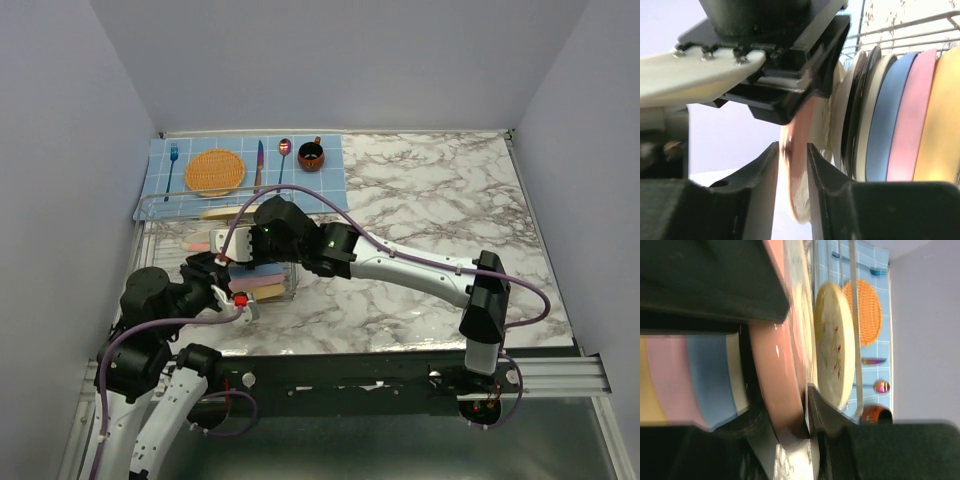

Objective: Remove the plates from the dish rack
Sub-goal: Place the plate at the center of the board.

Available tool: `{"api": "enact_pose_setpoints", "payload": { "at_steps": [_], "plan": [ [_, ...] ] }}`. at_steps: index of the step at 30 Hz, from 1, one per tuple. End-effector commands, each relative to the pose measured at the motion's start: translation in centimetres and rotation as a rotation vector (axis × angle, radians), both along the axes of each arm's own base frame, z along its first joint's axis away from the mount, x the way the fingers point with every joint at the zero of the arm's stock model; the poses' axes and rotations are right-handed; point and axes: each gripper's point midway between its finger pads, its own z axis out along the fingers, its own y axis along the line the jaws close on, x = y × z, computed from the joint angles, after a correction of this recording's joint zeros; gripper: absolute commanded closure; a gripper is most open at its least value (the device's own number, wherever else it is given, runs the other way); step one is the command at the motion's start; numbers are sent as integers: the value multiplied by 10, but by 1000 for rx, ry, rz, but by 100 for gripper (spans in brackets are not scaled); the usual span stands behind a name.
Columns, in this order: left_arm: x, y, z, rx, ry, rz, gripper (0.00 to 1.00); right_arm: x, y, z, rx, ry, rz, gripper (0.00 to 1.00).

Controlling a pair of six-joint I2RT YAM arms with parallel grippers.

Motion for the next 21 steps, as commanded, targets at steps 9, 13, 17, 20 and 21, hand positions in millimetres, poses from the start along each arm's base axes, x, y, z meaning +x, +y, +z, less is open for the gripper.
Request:
{"api": "enact_pose_setpoints", "payload": {
  "at_steps": [9,13,17,20,21],
  "plan": [
    [-25,7,38,-82,-110,15,51,16,-12,43,69,-64,-76,99],
    [-25,8,37,-90,-119,20,51,15,-12,46,75,-66,-75,99],
    [-19,9,34,-93,-130,35,51,16,-11,50,81,-74,-76,99],
    [-15,11,39,-117,-152,59,51,18,-11,65,98,-91,-78,99],
    [-13,12,41,-124,-155,64,51,18,-11,64,86,-85,-78,99]
  ]
}}
